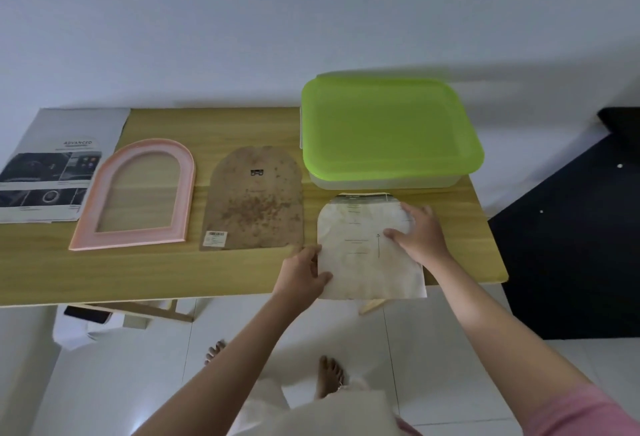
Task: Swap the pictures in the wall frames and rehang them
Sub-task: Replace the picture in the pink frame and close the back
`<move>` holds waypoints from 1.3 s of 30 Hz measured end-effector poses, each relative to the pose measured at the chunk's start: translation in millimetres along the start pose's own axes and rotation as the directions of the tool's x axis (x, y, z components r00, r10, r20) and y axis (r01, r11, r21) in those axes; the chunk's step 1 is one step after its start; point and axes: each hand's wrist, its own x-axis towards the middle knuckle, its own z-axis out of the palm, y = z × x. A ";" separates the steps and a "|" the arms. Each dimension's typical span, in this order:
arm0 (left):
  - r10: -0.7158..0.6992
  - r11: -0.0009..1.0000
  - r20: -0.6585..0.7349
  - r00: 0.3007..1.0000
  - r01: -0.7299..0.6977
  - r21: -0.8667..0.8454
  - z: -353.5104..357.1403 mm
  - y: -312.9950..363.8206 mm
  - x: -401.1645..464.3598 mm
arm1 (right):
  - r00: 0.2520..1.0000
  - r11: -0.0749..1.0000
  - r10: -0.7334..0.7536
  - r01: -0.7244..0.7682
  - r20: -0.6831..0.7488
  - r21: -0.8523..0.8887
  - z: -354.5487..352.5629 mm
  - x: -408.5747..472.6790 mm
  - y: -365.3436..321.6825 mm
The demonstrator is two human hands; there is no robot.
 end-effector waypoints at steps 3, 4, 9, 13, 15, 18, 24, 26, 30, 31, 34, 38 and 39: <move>0.000 0.999 0.000 1.000 0.000 0.047 3.9 2.7 5.1 | 1.000 0.996 -0.018 0.020 0.016 -0.089 -2.0 9.7 6.6; -0.005 0.999 -0.002 1.000 0.005 0.054 4.2 2.9 6.2 | 1.000 0.994 -0.020 0.022 0.015 -0.105 -1.6 11.5 7.9; -0.022 0.997 -0.010 1.000 0.022 0.068 5.2 2.4 9.1 | 1.000 0.987 -0.009 0.010 0.007 -0.161 0.0 14.9 8.7; -0.016 0.997 -0.015 1.000 0.017 0.080 6.1 2.9 9.8 | 1.000 0.987 0.001 0.000 0.009 -0.158 0.0 15.2 8.0; -0.015 0.997 -0.016 1.000 0.016 0.079 6.6 2.2 10.4 | 1.000 0.987 0.005 -0.003 0.008 -0.161 0.2 14.8 7.9; -0.003 0.997 -0.015 1.000 0.004 0.082 6.8 1.4 10.6 | 1.000 0.988 0.011 -0.010 0.004 -0.151 0.2 13.4 7.0; 0.065 0.997 0.009 0.998 -0.065 0.039 -1.5 -0.3 -1.0 | 0.998 0.998 0.029 -0.031 -0.047 -0.060 2.6 -1.7 -5.1; 0.101 0.995 0.002 0.995 -0.101 0.003 -9.6 -6.0 -7.6 | 0.992 1.000 -0.009 0.006 -0.122 -0.025 9.8 -12.5 -16.8; 0.160 0.986 -0.067 0.985 -0.162 -0.034 -41.0 -28.9 -15.6 | 0.976 0.991 -0.096 0.112 -0.197 0.071 40.5 -35.5 -57.0; 0.168 0.984 -0.087 0.982 -0.172 -0.041 -52.9 -37.1 -15.9 | 0.972 0.986 -0.117 0.138 -0.202 0.093 51.6 -40.4 -70.6; 0.171 0.982 -0.154 0.973 -0.181 -0.054 -99.4 -68.5 -12.1 | 0.964 0.971 -0.178 0.205 -0.198 0.126 92.7 -47.1 -119.8; 0.149 0.985 -0.248 0.957 -0.166 -0.050 -183.3 -130.7 -0.7 | 0.943 0.939 -0.277 0.306 -0.182 0.158 163.6 -45.0 -203.7; 0.134 0.988 -0.264 0.955 -0.150 -0.041 -206.7 -148.8 1.5 | 0.941 0.933 -0.290 0.318 -0.176 0.166 182.1 -45.0 -227.3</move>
